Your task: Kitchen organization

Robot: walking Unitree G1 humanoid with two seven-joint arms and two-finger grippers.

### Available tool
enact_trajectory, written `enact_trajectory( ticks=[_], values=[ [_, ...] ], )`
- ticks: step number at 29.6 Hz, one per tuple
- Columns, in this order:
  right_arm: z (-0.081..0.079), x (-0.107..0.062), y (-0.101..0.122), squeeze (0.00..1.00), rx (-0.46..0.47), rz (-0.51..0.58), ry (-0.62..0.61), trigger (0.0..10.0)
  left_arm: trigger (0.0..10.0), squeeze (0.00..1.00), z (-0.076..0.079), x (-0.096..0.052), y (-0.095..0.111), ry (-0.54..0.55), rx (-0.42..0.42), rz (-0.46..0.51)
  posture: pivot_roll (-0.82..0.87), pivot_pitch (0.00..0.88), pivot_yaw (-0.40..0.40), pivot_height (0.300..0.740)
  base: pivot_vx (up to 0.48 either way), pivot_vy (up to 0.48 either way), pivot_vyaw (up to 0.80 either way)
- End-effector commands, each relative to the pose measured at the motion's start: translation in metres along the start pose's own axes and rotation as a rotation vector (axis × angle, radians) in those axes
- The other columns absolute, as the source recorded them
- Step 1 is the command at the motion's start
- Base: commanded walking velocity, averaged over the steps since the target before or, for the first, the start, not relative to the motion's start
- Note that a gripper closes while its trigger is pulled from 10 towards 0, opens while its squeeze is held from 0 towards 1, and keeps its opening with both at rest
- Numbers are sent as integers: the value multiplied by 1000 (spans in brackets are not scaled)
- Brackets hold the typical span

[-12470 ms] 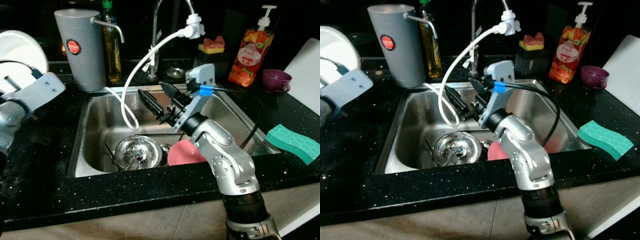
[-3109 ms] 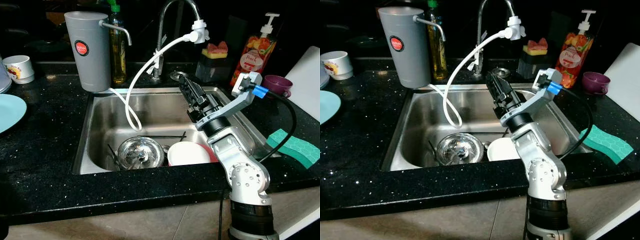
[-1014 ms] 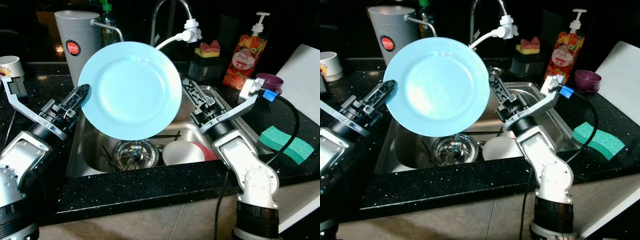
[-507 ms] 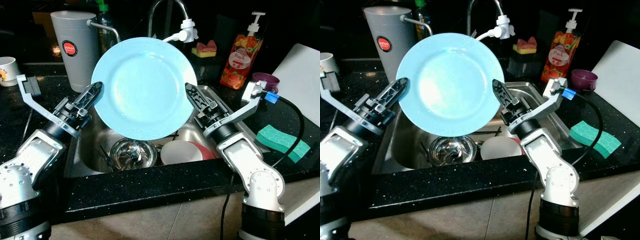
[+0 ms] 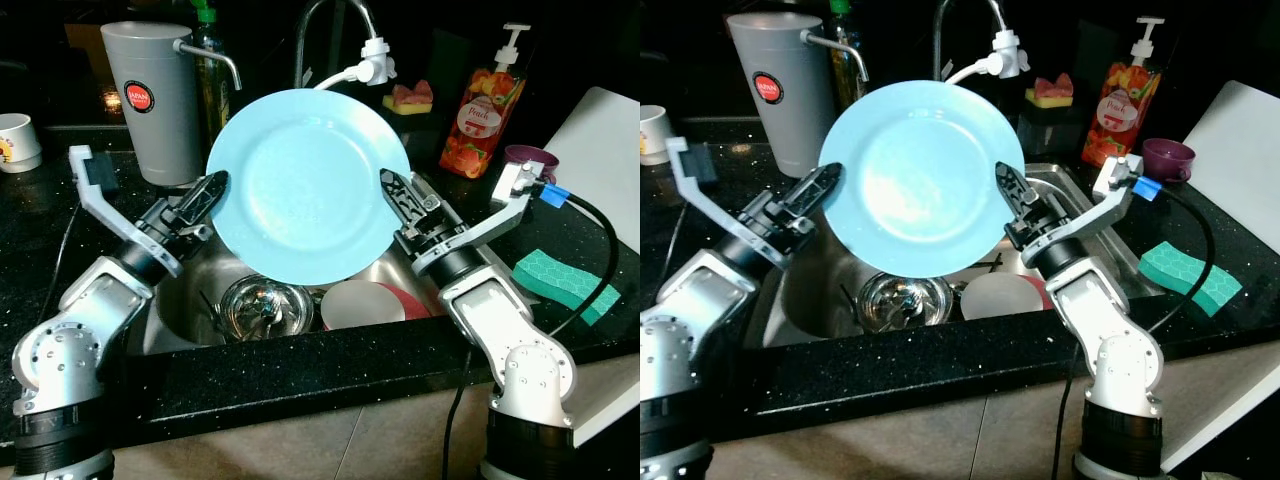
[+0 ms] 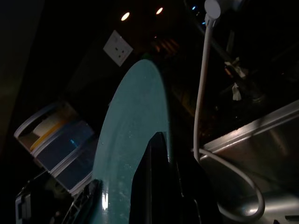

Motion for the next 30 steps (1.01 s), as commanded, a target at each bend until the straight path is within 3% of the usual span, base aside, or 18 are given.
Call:
enact_trajectory(
  ticks=[1,2,8,10,13,15,17,18,19,21,24,25,26,30],
  values=[
    [5,0,2,0,-7,17,-27,0,10000,1000,4,6,-3,-2,10,-2,19,137,-50,740,0,0,0],
    [8,0,7,0,-15,35,-41,10000,10000,0,3,5,1,15,8,18,20,136,-45,740,0,0,0],
    [18,2,33,0,-54,166,-95,10000,10000,0,3,-7,5,8,-25,43,22,136,-42,740,0,0,0],
    [26,4,37,0,-120,175,-140,10000,10000,0,5,-10,6,-2,-28,45,35,137,-40,740,0,0,0],
    [35,7,37,0,-145,179,-179,10000,10000,0,9,-12,5,-17,-30,41,40,137,-43,740,0,0,0],
    [43,13,32,0,-251,140,-236,10000,10000,0,12,-13,4,-26,-27,35,42,137,-44,740,0,0,0],
    [51,21,14,0,-408,35,-282,10000,10000,0,15,-12,2,-28,-26,31,46,135,-46,740,0,0,0],
    [57,27,-8,0,-530,-67,-294,10000,10000,0,19,-10,0,-34,-25,25,51,134,-48,740,0,0,0],
    [57,27,-8,0,-530,-67,-294,10000,10000,0,19,-10,0,-34,-25,25,51,134,-48,740,0,0,0],
    [64,30,-32,0,-615,-162,-301,10000,10000,0,25,-7,-3,-49,-23,11,51,134,-50,740,0,0,0],
    [68,30,-43,0,-642,-199,-313,10000,10000,0,28,-6,-6,-56,-22,1,51,134,-50,740,0,0,0],
    [69,30,-46,788,-642,-201,-315,10000,10000,0,30,-6,-8,-60,-15,-9,53,135,-52,740,0,0,0],
    [71,30,-48,1000,-641,-198,-317,10000,10000,0,31,-6,-10,-63,-12,-16,53,135,-52,740,0,0,0],
    [70,30,-49,1000,-651,-169,-305,10000,10000,0,35,-8,-18,-65,-24,-44,54,137,-52,740,0,0,0]
  ],
)
Point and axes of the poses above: a point about 5 cm out from each wrist's last joint towards the gripper, its own x axis pointing out of the wrist towards the gripper, its own y axis along the axis of the wrist's last joint, z = x × y, the point moved 3 cm from there along x, pointing out of the wrist towards the gripper, and after that the axes turned 5 degrees about x, right-handed, at the moved point
